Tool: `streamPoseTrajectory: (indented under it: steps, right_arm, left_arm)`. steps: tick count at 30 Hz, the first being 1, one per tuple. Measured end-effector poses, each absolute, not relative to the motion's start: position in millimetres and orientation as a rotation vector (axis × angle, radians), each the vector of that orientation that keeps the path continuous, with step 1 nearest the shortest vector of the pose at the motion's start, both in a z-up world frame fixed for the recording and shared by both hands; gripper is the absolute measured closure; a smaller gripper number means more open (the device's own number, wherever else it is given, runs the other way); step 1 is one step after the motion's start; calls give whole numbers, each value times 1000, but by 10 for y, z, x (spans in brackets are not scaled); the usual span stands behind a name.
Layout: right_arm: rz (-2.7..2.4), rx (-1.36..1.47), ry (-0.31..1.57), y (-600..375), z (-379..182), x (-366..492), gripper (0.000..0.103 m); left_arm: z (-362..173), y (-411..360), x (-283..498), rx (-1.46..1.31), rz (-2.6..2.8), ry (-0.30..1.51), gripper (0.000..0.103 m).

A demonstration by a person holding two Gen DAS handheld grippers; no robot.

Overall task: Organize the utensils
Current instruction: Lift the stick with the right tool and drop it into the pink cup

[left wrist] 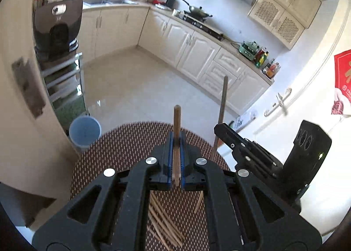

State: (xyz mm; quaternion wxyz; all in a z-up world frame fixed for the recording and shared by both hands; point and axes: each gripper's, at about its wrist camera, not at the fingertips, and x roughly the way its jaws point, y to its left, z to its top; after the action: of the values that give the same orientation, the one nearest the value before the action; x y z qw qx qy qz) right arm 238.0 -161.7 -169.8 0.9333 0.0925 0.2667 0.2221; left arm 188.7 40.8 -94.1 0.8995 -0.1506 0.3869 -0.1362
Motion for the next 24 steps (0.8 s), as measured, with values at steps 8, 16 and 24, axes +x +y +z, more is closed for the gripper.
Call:
streamPoseTrajectory:
  steps: [8,16,24]
  right_arm:
    - [380,206,472,-1810,-1870,2736,98]
    - [387,189,473,-1850,-1996,2981,98]
    - [413,155,562,-1880,-2279,2895,98]
  left_arm:
    - [-1108,268,2339,-276,-220,812,97]
    - [-1470,196,2550,-249,-190,888,97]
    - [-1681,105,2569,-226,-196,936,97]
